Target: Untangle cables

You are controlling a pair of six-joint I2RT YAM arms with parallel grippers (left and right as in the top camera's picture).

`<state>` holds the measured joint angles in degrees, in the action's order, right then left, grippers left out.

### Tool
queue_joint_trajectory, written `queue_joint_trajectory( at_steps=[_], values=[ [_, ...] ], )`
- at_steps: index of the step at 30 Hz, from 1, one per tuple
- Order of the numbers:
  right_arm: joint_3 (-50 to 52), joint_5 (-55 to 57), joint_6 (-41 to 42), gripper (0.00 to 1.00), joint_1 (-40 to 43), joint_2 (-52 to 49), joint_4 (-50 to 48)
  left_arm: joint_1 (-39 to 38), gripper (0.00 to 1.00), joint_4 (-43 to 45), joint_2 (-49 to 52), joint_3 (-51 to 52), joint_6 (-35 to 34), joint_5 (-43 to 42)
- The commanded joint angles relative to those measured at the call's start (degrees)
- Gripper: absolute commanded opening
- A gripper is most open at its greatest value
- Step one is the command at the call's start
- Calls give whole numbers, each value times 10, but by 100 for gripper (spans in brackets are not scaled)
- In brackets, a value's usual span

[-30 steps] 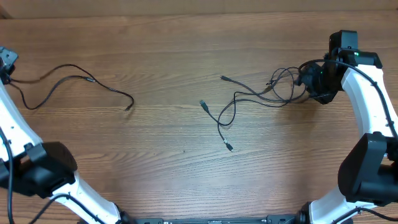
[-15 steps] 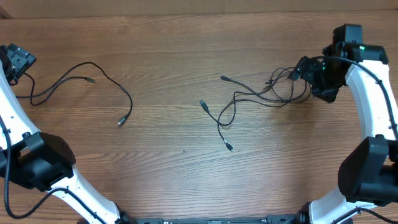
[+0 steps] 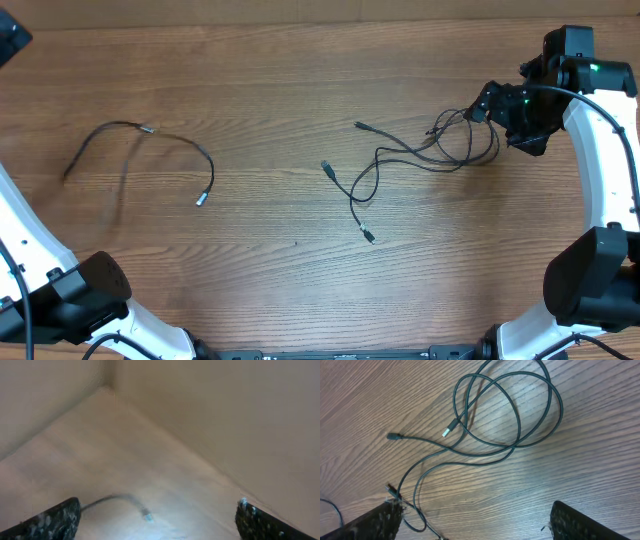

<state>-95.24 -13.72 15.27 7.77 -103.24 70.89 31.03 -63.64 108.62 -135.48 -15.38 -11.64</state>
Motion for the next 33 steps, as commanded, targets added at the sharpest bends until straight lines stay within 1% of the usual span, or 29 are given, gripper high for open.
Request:
queue_joint_trajectory(
  at_steps=[1, 2, 3, 4, 5, 9, 11, 14, 15, 17, 18, 19, 21, 27, 31, 33],
  values=[
    [-16, -6, -6, 93, -2, 20, -2, 2, 92, 14, -7, -5, 75, -186],
    [-16, -18, -19, 91, -2, 20, -5, 1, 77, 14, -8, -5, 96, -235],
    [-16, -45, -40, 89, -2, 20, -10, -3, 73, 13, -11, -5, 114, -258],
    [-16, -69, -55, 87, -2, 22, -14, -9, 73, 11, -15, -5, 123, -261],
    [-17, -103, -68, 86, -4, 27, -26, -25, 76, 9, -29, -5, 129, -245],
    [-17, -120, -68, 88, -16, 46, -41, -63, 87, 8, -67, -5, 123, -234],
    [-17, -121, -68, 89, -23, 55, -42, -86, 90, -3, -86, -5, 115, -233],
    [-17, -121, -68, 90, -37, 63, -34, -123, 91, -49, -104, -5, 101, -236],
    [-17, -121, -68, 90, -44, 64, -28, -149, 91, -88, -111, -5, 101, -239],
    [-17, -121, -69, 90, -51, 65, -22, -179, 90, -128, -115, -5, 101, -238],
    [-17, -121, -77, 89, -51, 68, -18, -211, 89, -157, -114, -5, 100, -232],
    [-17, -121, -79, 89, -50, 71, -16, -228, 88, -168, -114, -5, 100, -225],
    [-17, -122, -79, 89, -45, 76, -12, -264, 88, -180, -114, -5, 95, -201],
    [-17, -139, -79, 90, -42, 93, 5, -380, 92, -189, -114, -3, 43, -68],
    [-16, -160, -78, 91, -42, 95, 18, -431, 93, -185, -108, 4, 6, -32],
    [-16, -169, -68, 90, -42, 95, 23, -452, 94, -182, -96, 8, -1, -28]
  ],
)
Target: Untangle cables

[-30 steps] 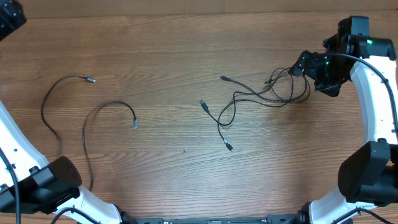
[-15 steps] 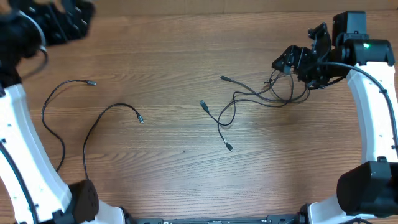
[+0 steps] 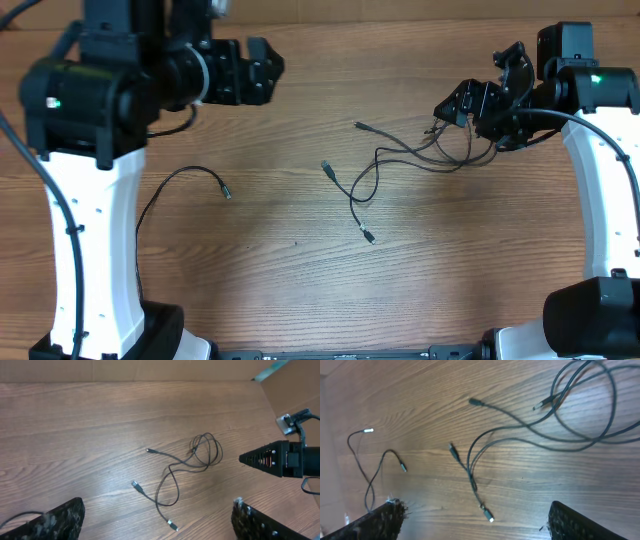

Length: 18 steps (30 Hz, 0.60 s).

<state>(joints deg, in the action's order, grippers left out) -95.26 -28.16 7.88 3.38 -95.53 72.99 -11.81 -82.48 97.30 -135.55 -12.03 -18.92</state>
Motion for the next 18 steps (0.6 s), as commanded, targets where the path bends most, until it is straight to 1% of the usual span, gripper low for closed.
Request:
queue_joint_trajectory(
  at_steps=[1, 5, 8, 11, 13, 18],
  values=[
    [-16, -27, 12, 90, 2, 18, 3, -30, 94, 6, 22, 9, -35, 44],
    [-16, -35, 13, 90, 1, 18, 15, -68, 95, 10, 65, 11, -35, 43],
    [-16, -37, 15, 90, 1, 18, 27, -89, 95, 13, 96, 11, -58, 40],
    [-16, -38, 15, 90, 1, 18, 43, -111, 91, 16, 121, 11, -65, 19],
    [-16, -37, 15, 90, 1, 18, 56, -131, 91, 26, 131, 11, -68, 9],
    [-16, -37, 15, 91, 1, 18, 75, -167, 95, 36, 133, 11, -99, 11]
  ],
)
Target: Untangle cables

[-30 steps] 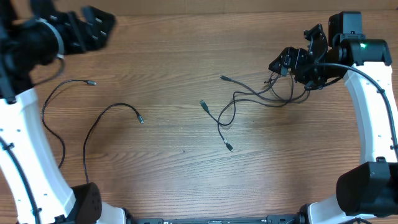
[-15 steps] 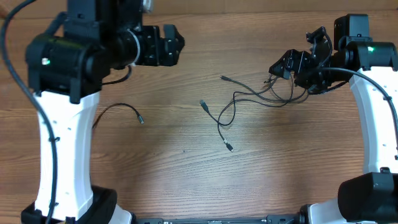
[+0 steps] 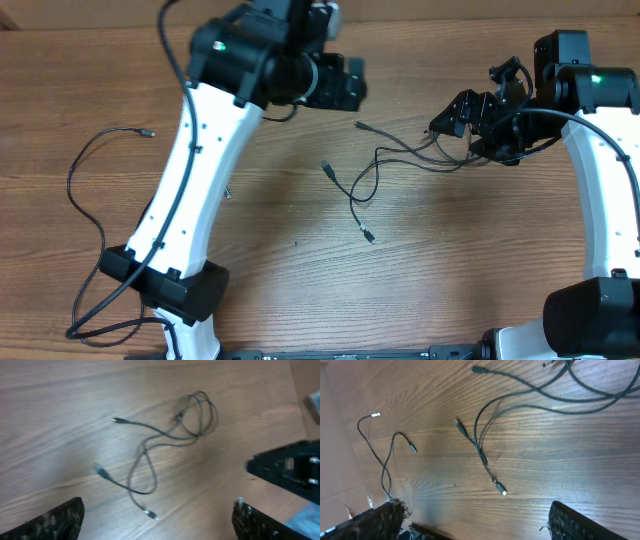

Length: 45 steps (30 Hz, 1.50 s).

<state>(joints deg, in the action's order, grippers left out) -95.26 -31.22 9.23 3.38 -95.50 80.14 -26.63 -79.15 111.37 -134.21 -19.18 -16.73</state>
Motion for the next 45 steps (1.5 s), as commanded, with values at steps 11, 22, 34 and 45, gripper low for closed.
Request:
queue_joint_trajectory(
  at_steps=[11, 22, 34, 45],
  values=[
    [-16, -6, -3, 93, 1, 18, 30, -42, 98, -35, -2, 0, -9, -12],
    [-16, 34, -3, 92, 1, 18, 41, -79, 94, -40, 45, 2, 42, -7],
    [-16, 123, 50, 94, 9, 17, 2, -81, 89, 8, 152, 2, 55, 10],
    [-16, 126, 55, 94, 84, 17, -17, -83, 58, 18, 244, 2, 43, 37]
  ],
)
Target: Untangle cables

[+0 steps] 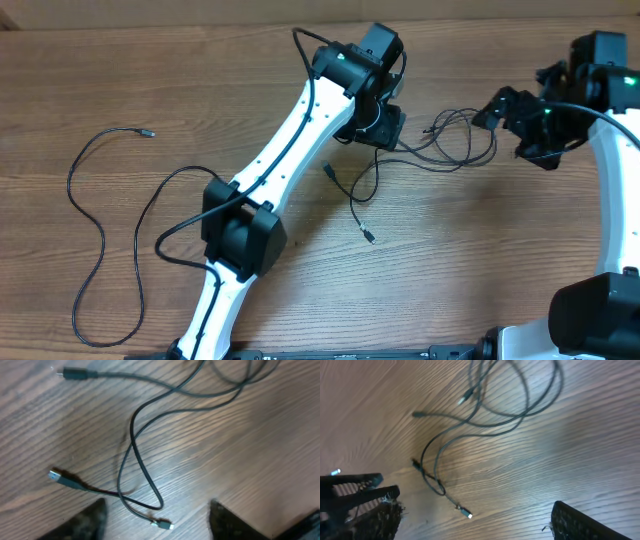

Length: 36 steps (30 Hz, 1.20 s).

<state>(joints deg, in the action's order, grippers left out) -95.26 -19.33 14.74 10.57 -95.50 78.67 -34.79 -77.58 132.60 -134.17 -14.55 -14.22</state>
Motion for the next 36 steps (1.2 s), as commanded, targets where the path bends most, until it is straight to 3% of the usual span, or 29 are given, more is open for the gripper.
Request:
queue_joint_trajectory(
  at_steps=[1, 8, 9, 13, 19, 25, 29, 36],
  values=[
    [-16, 7, 0, 94, 14, 17, -2, -2, 57, 4, 35, 2, -8, 11],
    [-16, 7, 0, 96, 14, 17, -7, -9, 56, 14, 97, 2, -25, 11],
    [-16, 7, 0, 96, 14, 17, -8, -9, 50, 15, 108, 2, -26, 11],
    [-16, 6, 3, 97, 14, 17, -10, -10, 5, 35, 134, 2, -26, 13],
    [-16, -5, 2, 96, 0, 17, -6, 7, 5, 38, 97, -30, -26, 30],
    [-16, -28, 2, 96, -29, 17, -13, 34, 4, -6, -31, -66, -22, 33],
    [-16, -95, 0, 96, -49, 17, -38, 43, 4, -18, -132, -67, 9, 33],
    [-16, -189, 0, 95, -83, 17, -71, 56, 4, -10, -219, -67, 43, 33]
  ],
)
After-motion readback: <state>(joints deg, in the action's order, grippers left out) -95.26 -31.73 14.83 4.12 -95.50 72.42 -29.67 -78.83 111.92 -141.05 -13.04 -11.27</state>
